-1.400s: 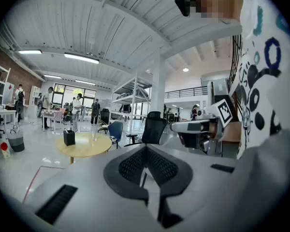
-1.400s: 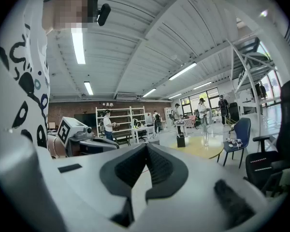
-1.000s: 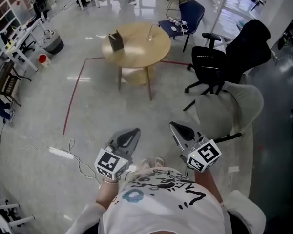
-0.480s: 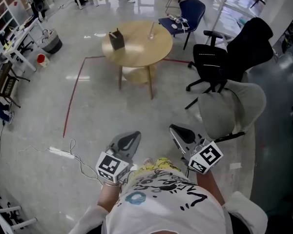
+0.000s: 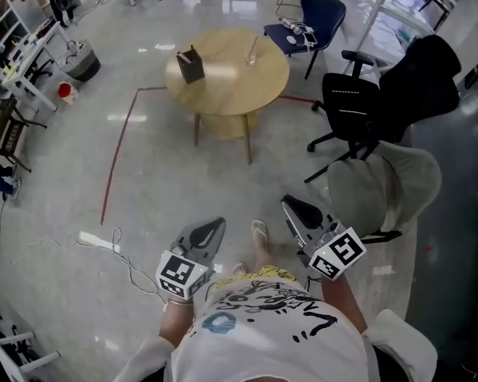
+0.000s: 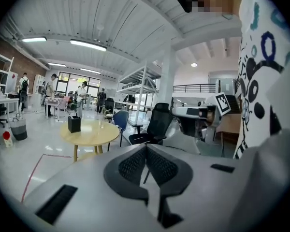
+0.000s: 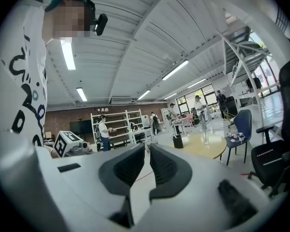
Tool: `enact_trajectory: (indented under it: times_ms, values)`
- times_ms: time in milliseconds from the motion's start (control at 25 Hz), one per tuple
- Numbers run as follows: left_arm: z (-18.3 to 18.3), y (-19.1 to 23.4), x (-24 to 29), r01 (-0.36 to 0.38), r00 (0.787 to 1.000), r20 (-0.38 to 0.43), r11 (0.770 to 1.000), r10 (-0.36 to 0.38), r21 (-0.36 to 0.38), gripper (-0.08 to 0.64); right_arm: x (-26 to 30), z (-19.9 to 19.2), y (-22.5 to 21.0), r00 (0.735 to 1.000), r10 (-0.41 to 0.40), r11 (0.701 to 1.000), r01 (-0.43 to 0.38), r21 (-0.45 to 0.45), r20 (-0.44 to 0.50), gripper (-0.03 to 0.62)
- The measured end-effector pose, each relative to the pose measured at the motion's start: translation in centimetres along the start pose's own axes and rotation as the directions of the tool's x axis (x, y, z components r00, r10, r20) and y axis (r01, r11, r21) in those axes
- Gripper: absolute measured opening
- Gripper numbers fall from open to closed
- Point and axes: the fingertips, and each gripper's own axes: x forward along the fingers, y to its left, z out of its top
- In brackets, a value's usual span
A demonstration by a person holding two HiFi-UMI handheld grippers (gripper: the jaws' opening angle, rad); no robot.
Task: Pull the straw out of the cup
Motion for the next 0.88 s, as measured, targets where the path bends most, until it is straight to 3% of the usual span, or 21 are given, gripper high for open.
enact_trajectory:
  times_ms: [440, 640, 880]
  values:
    - [7.7, 6.9, 11.6, -0.077, 0.995, 0.059, 0.997, 0.075, 0.021, 0.015, 7.3, 4.5, -10.6, 0.99, 0.14, 0.99, -0.14, -0.024, -0.002, 0.029]
    - [8.4, 8.4, 15.1, -0.108, 0.994, 0.027, 0.993, 0.107, 0.05, 0.015, 9.3, 5.3, -14.2, 0.982, 0.187, 0.982, -0.187, -0.008, -0.005, 0.029]
    - [8.8, 9.8, 17.6, -0.105, 0.994, 0.017, 0.994, 0.105, 0.02, 0.015, 11.4, 5.7, -17.6, 0.983, 0.181, 0.983, -0.181, 0.033, 0.017, 0.029]
